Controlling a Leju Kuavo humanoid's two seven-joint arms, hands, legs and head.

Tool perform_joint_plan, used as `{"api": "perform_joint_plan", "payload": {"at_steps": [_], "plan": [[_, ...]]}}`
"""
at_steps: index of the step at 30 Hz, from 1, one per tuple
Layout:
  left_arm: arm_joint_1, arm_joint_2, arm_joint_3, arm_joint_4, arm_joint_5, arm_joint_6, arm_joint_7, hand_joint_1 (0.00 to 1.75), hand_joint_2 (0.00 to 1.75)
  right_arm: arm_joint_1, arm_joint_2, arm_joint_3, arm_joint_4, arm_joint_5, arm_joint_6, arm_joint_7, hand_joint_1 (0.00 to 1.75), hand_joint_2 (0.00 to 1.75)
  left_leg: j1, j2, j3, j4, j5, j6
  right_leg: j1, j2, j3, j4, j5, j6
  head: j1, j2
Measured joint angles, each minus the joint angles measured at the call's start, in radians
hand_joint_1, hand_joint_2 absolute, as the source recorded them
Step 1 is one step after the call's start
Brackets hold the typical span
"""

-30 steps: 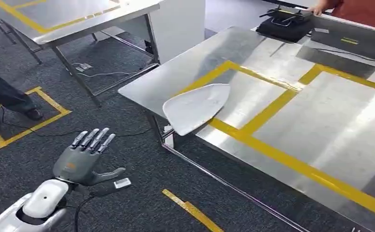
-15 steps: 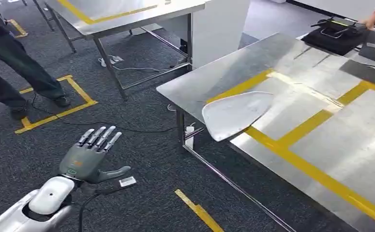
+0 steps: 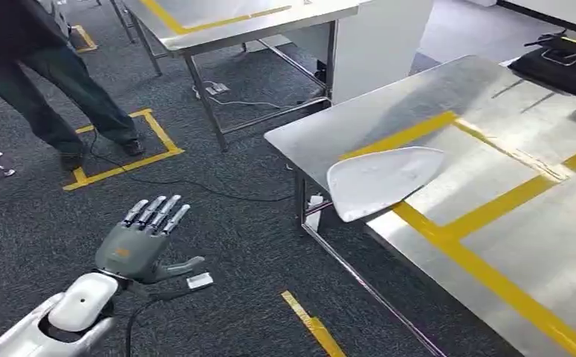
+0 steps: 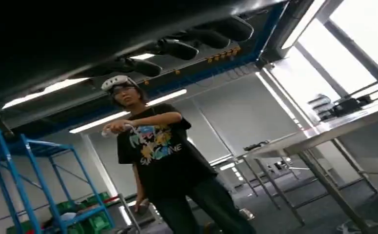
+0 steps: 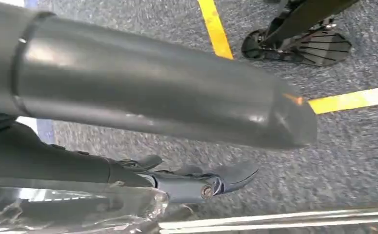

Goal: Take the parts from the cabinet and place them on the table.

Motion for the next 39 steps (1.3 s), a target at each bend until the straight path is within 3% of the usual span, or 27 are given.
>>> {"api": "perform_joint_plan", "payload": {"at_steps": [1,2,3,6,7,8,9,11,12,13,14,16,17,18,22,24,25,27,28,29,31,32,33,34,36,38,39], "plan": [[-0.002,0.0,0.0,0.0,0.0,0.0,0.0,0.0,0.0,-0.002,0.0,0.0,0.0,0.0,-0.003,0.0,0.0,0.0,-0.003,0.021,0.052,-0.095,0.041,0.007,0.001,-0.01,0.005,0.0,-0.003,0.002,0.0,0.0],[-0.005,0.0,0.0,0.0,0.0,0.0,0.0,0.0,0.0,-0.004,0.0,0.0,0.0,0.0,-0.004,0.0,0.0,0.0,-0.013,0.079,0.086,-0.159,0.043,0.016,0.002,-0.018,0.009,-0.001,-0.005,0.006,0.0,0.0],[-0.011,-0.002,0.0,0.0,-0.001,-0.002,0.0,0.0,0.0,-0.005,0.0,0.0,0.0,0.0,-0.006,0.0,0.0,0.0,-0.023,0.09,0.09,-0.173,0.038,0.023,0.01,-0.026,0.007,0.004,-0.011,0.014,0.0,0.0],[-0.012,-0.003,-0.001,0.003,-0.002,-0.005,0.0,0.0,0.0,-0.01,0.0,0.0,0.0,0.0,-0.01,0.001,0.0,0.0,-0.027,0.05,0.083,-0.172,0.04,0.032,0.006,-0.062,0.015,-0.002,-0.015,0.025,0.002,0.0],[-0.011,-0.003,-0.001,0.003,-0.003,-0.005,0.0,0.0,0.0,-0.013,0.0,0.0,0.0,0.0,-0.012,0.001,0.0,0.0,-0.018,0.037,0.09,-0.186,0.049,0.042,0.003,-0.053,0.009,0.004,-0.023,0.035,0.0,0.0],[-0.014,-0.006,-0.002,0.003,-0.003,-0.005,0.0,0.0,0.0,-0.015,0.0,0.0,0.0,0.0,-0.013,0.001,0.0,0.0,-0.017,0.029,0.091,-0.187,0.05,0.044,-0.001,-0.002,0.001,0.026,-0.039,0.037,0.003,0.0],[-0.018,-0.008,-0.003,0.004,-0.003,-0.005,0.0,0.0,0.0,-0.015,0.0,0.0,0.0,0.001,-0.014,0.001,0.0,0.0,-0.015,0.019,0.09,-0.187,0.051,0.049,-0.002,0.031,-0.025,0.081,-0.072,0.038,0.005,0.0],[-0.018,-0.01,-0.004,0.005,-0.004,-0.006,0.0,0.0,0.0,-0.01,0.0,0.0,0.0,0.0,-0.016,0.002,0.0,0.0,-0.015,-0.006,0.089,-0.186,0.05,0.053,-0.002,0.051,-0.109,0.251,-0.145,0.043,0.008,0.0],[-0.017,-0.011,-0.006,0.007,-0.005,-0.006,0.0,0.0,0.0,-0.008,0.0,0.0,0.0,0.0,-0.016,0.002,0.0,0.0,-0.016,-0.02,0.089,-0.186,0.05,0.053,-0.002,0.051,-0.143,0.31,-0.159,0.045,0.01,0.0],[-0.016,-0.012,-0.008,0.01,-0.006,-0.007,0.0,0.0,0.0,-0.008,0.0,0.0,0.0,0.0,-0.016,0.002,0.0,0.0,-0.016,-0.033,0.09,-0.185,0.05,0.053,-0.002,0.051,-0.156,0.321,-0.147,0.045,0.008,0.0],[-0.016,-0.012,-0.009,0.011,-0.007,-0.008,0.0,0.0,0.0,-0.009,0.0,0.0,0.0,0.0,-0.016,0.002,0.0,0.0,-0.016,-0.046,0.091,-0.185,0.05,0.052,-0.003,0.052,-0.147,0.286,-0.113,0.045,0.009,0.0],[-0.016,-0.015,-0.013,0.014,-0.008,-0.009,0.0,0.0,0.0,-0.011,0.0,0.0,0.0,0.0,-0.016,0.002,0.0,0.0,-0.013,-0.073,0.095,-0.182,0.047,0.048,-0.007,0.066,-0.072,0.118,-0.013,0.044,0.009,0.0],[-0.017,-0.016,-0.014,0.014,-0.008,-0.009,0.0,0.0,0.0,-0.011,0.0,0.0,0.0,0.0,-0.016,0.002,0.0,0.0,-0.012,-0.084,0.095,-0.179,0.044,0.042,-0.013,0.109,-0.035,0.032,0.014,0.046,0.009,0.0],[-0.02,-0.016,-0.014,0.014,-0.008,-0.009,0.0,0.0,0.0,-0.011,0.001,0.0,0.0,0.0,-0.016,0.002,0.0,0.0,-0.017,-0.096,0.087,-0.171,0.043,0.035,-0.02,0.155,-0.023,0.014,-0.001,0.047,0.01,0.0],[-0.017,-0.016,-0.016,0.017,-0.008,-0.011,0.0,0.0,0.0,-0.012,0.001,0.0,0.0,0.002,-0.015,0.003,0.0,0.0,-0.007,-0.14,0.073,-0.172,0.052,0.013,-0.013,0.109,-0.017,0.017,0.004,0.024,0.009,0.0],[-0.021,-0.016,-0.016,0.017,-0.009,-0.011,0.0,0.0,0.0,-0.014,0.002,0.0,0.0,0.002,-0.013,0.003,0.0,0.0,-0.011,-0.045,0.047,-0.11,0.007,0.005,-0.012,0.084,-0.011,0.012,0.004,0.008,-0.001,0.0],[-0.024,-0.016,-0.017,0.018,-0.008,-0.012,0.001,0.0,0.0,-0.011,0.002,0.0,0.0,0.002,-0.012,0.003,0.0,0.0,-0.01,-0.025,0.013,-0.04,-0.028,0.001,-0.009,0.07,-0.01,0.012,0.002,0.003,-0.001,0.0],[-0.022,-0.018,-0.019,0.019,-0.009,-0.014,0.001,0.0,0.0,-0.006,0.002,0.0,0.0,0.002,-0.009,0.003,0.0,0.0,-0.006,-0.008,-0.068,0.119,-0.091,-0.002,-0.004,0.041,-0.009,0.012,-0.001,-0.002,0.0,0.0],[-0.02,-0.018,-0.021,0.022,-0.01,-0.015,0.001,0.0,0.0,-0.006,0.002,0.0,0.001,0.002,-0.007,0.004,0.0,0.0,-0.004,-0.007,-0.087,0.155,-0.094,-0.003,-0.002,0.027,-0.009,0.012,-0.002,-0.003,-0.001,0.0],[-0.018,-0.018,-0.021,0.023,-0.01,-0.016,0.001,0.0,0.0,-0.007,0.002,0.0,0.001,0.002,-0.006,0.004,0.0,0.0,-0.004,-0.006,-0.08,0.14,-0.072,-0.001,0.0,0.015,-0.008,0.012,-0.004,-0.003,0.0,0.0],[-0.019,-0.018,-0.022,0.023,-0.01,-0.016,0.001,0.0,0.0,-0.009,0.002,0.0,0.0,0.002,-0.003,0.004,0.0,0.0,-0.007,0.002,-0.009,0.006,0.007,0.008,0.005,-0.007,-0.002,0.012,-0.008,-0.003,0.0,0.0],[-0.02,-0.018,-0.022,0.023,-0.01,-0.016,0.001,0.0,0.0,-0.011,0.002,0.001,0.001,0.002,-0.003,0.004,0.0,0.0,-0.01,0.019,0.039,-0.079,0.043,0.015,0.006,-0.016,0.003,0.012,-0.011,-0.002,0.0,0.0],[-0.022,-0.018,-0.022,0.023,-0.01,-0.016,0.001,0.0,0.0,-0.011,0.002,0.001,0.0,0.002,-0.002,0.004,0.0,0.0,-0.021,0.069,0.078,-0.151,0.048,0.025,0.007,-0.025,0.007,0.011,-0.013,0.0,0.0,0.0],[-0.026,-0.019,-0.022,0.023,-0.01,-0.016,0.001,0.0,0.0,-0.011,0.003,0.0,0.0,0.002,-0.001,0.004,0.0,0.0,-0.031,0.085,0.085,-0.163,0.037,0.029,0.013,-0.035,0.006,0.012,-0.017,0.006,0.001,0.0],[-0.027,-0.019,-0.023,0.023,-0.01,-0.016,0.002,0.0,0.0,-0.011,0.003,0.001,0.0,0.002,0.0,0.005,0.0,0.0,-0.034,0.059,0.079,-0.165,0.041,0.033,0.01,-0.055,0.009,0.01,-0.019,0.014,0.001,0.0],[-0.027,-0.018,-0.023,0.023,-0.01,-0.016,0.002,0.0,0.0,-0.016,0.003,0.001,0.0,0.002,0.001,0.005,0.0,0.0,-0.03,0.035,0.087,-0.181,0.047,0.044,0.01,-0.073,0.021,0.005,-0.024,0.027,-0.001,0.0],[-0.027,-0.022,-0.024,0.023,-0.01,-0.016,0.002,0.0,0.0,-0.018,0.003,0.001,0.0,0.002,0.001,0.004,0.0,0.0,-0.023,0.028,0.095,-0.188,0.053,0.047,0.006,-0.02,0.012,0.018,-0.035,0.033,0.005,0.0]]}}
